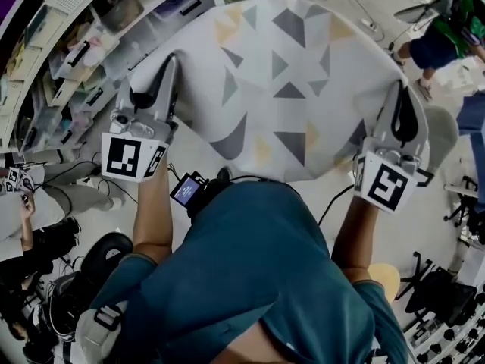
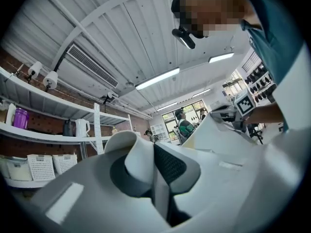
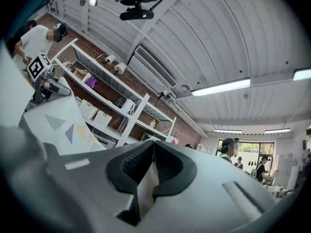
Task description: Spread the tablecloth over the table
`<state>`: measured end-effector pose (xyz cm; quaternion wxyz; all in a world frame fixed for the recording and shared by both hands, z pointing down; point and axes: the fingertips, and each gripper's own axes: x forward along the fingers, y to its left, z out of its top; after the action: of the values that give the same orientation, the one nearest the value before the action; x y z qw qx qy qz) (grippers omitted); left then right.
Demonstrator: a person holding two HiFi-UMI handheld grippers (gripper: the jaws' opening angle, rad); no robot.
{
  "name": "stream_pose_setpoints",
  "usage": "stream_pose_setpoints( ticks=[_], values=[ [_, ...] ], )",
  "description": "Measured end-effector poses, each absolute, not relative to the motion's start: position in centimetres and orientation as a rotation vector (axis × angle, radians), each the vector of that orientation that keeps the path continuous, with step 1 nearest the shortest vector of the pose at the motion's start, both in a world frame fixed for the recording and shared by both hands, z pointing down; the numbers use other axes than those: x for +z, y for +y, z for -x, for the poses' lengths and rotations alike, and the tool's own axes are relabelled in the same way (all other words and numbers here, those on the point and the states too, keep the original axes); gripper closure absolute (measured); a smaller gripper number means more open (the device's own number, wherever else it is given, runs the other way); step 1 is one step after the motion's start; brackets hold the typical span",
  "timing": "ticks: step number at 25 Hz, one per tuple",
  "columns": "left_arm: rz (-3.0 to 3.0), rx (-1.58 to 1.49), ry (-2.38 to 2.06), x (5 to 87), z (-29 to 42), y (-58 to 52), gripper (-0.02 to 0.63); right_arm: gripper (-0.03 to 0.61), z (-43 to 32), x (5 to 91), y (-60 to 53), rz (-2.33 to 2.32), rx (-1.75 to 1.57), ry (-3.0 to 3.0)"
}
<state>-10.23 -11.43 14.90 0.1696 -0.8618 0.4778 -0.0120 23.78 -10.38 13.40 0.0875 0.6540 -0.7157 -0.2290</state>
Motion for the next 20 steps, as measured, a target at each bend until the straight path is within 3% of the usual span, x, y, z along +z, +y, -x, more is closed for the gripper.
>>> stream_pose_setpoints(
  ticks=[20],
  values=[
    [2.5,-0.159,1.47,21.4,11.2,-18.2,0.598,0.563,-25.4,20.3,-17.6,-1.879,-0.543,-2.16]
  ],
)
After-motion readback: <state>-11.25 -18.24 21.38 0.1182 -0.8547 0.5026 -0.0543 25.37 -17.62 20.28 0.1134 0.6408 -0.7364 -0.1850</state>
